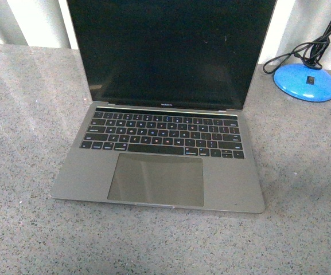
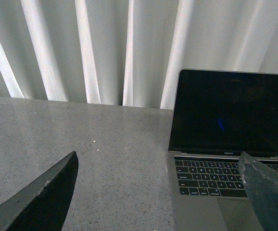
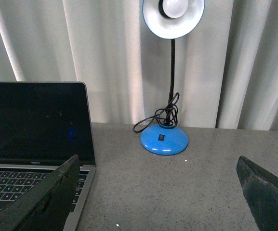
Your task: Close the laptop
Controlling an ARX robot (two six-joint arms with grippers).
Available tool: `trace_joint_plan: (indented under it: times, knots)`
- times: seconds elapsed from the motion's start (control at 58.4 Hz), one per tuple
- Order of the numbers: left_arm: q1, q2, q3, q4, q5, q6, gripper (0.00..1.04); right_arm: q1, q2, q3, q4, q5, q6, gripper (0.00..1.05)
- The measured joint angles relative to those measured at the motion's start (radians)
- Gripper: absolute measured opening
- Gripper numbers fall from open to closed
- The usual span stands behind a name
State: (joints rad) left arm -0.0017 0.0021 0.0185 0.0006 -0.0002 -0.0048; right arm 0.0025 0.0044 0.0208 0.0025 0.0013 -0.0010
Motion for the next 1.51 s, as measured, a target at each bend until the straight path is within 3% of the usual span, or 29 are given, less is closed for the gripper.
trace_joint_plan:
  times: [0.959, 0.993, 1.027, 1.096, 1.147, 1.284, 1.404, 1.506]
  knots:
    - [0.000, 0.000, 0.000, 0.000, 0.000, 0.000, 0.98, 0.000, 0.000, 0.000, 0.000, 0.000, 0.000, 0.95]
    - [-0.007, 0.006, 0.002, -0.007, -0.024, -0.004, 0.98, 0.006, 0.011, 0.006, -0.023, 0.025, 0.011, 0.95]
    - [-0.039, 0.040, 0.021, -0.071, -0.153, -0.033, 0.98, 0.014, 0.045, 0.038, -0.107, 0.085, 0.031, 0.95]
    - [-0.053, 0.125, 0.037, -0.098, -0.301, -0.072, 0.98, 0.000, 0.189, 0.105, -0.259, 0.156, 0.051, 0.95]
    - [-0.039, 0.185, 0.038, -0.080, -0.325, -0.079, 0.98, -0.032, 0.281, 0.127, -0.259, 0.134, 0.044, 0.95]
    - [0.000, 0.327, 0.071, 0.036, -0.211, -0.074, 0.98, -0.090, 0.512, 0.210, -0.140, 0.057, -0.003, 0.95]
    - [0.057, 0.533, 0.149, 0.244, -0.033, -0.040, 0.98, -0.092, 0.723, 0.314, -0.020, 0.012, -0.056, 0.95]
    - [0.088, 0.739, 0.248, 0.388, 0.047, -0.038, 0.98, -0.076, 0.950, 0.438, 0.059, -0.017, -0.110, 0.95]
